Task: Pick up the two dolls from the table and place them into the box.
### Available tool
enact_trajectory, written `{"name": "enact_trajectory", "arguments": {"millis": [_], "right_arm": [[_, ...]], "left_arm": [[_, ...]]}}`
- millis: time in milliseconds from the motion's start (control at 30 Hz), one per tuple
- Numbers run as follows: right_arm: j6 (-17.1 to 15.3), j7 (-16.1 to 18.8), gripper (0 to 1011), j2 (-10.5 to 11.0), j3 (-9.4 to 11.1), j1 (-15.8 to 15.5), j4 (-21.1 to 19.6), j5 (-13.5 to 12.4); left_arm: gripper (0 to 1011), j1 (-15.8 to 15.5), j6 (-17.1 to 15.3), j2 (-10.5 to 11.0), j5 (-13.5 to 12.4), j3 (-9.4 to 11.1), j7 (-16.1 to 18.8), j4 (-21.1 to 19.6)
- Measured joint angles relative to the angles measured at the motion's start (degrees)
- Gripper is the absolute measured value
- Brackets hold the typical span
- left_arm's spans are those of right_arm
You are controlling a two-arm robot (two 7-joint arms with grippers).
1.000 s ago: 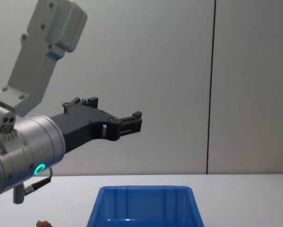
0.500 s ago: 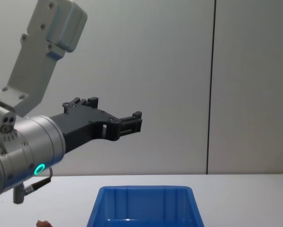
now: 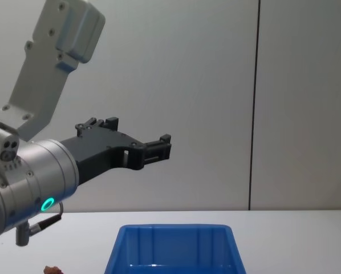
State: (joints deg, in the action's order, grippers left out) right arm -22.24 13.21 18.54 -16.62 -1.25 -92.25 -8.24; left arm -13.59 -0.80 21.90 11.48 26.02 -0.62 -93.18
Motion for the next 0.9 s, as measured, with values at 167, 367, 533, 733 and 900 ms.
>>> {"name": "enact_trajectory", "arguments": {"millis": [167,367,533,733,900], "right_arm": [[1.1,-0.2,383,-0.2,0.2,0.3,-0.1,-0.3],[2.9,-0.2,383,-0.4,0.4,0.8,-1.0,-0.8],[4.9,0.4,383,-0.8,0.5,1.5,-2.6,-1.2],[6.9,2.8,383,-1.6,0.2,2.8,-4.5,-1.2],[7.7,5.0,383,-2.5,-0.6,3.9,-5.2,-0.4]], "left_arm": [[1001,0.0,0.0,0.0,0.0,0.0,0.0,0.0],[1001,0.0,0.0,0.0,0.0,0.0,0.0,0.0],[1001,0.0,0.0,0.0,0.0,0.0,0.0,0.0],[1001,0.0,0.0,0.0,0.0,0.0,0.0,0.0],[1001,0.0,0.0,0.0,0.0,0.0,0.0,0.0]]}}
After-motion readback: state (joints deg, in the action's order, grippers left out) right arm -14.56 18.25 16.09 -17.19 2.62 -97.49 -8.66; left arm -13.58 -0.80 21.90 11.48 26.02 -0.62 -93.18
